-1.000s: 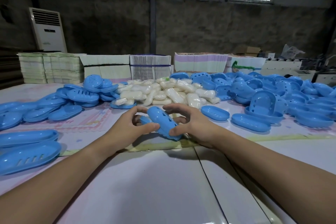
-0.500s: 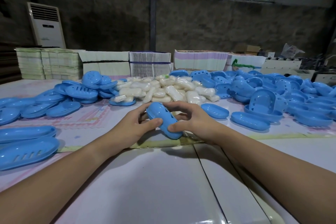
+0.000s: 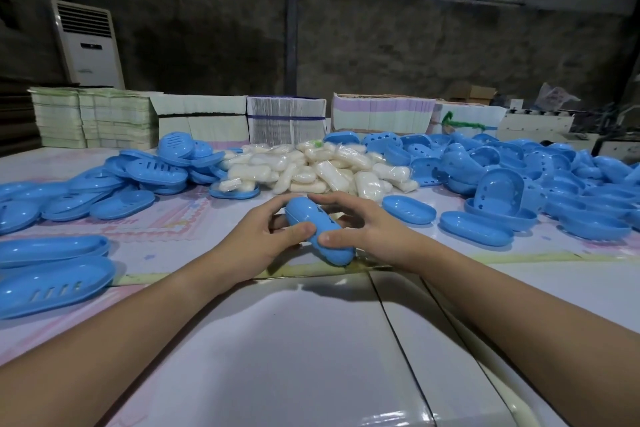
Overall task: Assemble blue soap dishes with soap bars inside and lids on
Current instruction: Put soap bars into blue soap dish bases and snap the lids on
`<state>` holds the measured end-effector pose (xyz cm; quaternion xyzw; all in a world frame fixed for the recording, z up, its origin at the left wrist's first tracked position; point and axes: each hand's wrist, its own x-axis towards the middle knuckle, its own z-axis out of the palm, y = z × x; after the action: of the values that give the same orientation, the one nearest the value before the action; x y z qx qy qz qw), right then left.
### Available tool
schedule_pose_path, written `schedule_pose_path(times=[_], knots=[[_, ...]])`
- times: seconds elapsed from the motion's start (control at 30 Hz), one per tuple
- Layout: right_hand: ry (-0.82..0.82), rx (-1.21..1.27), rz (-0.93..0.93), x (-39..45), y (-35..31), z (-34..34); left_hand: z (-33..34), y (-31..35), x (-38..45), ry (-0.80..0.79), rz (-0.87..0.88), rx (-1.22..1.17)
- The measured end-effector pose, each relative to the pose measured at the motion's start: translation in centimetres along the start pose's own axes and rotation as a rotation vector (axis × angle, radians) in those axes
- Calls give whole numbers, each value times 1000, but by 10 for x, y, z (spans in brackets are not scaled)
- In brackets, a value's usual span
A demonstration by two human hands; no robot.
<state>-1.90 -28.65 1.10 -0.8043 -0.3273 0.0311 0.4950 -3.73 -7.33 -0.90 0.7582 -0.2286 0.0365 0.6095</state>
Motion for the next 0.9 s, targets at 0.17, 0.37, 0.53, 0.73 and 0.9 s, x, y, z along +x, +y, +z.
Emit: schedule_pose_path(times=[0.17,0.37,0.53,0.73,0.9], knots=[[29,-101,-25,3,3,10,-4,-4,-1,-36,27,71],[189,-328,-35,1,1,2,-8,-10,-1,-65,-6,157],[329,-439,30,-1,-3,-26,-11,-12,-1,-67,-74,286],[523,-572,184,-40,-7,-86,-10,-19,2,-118,-53,321],[678,-835,519,-109,0,-163,-16,-28,5,-144,-28,371]])
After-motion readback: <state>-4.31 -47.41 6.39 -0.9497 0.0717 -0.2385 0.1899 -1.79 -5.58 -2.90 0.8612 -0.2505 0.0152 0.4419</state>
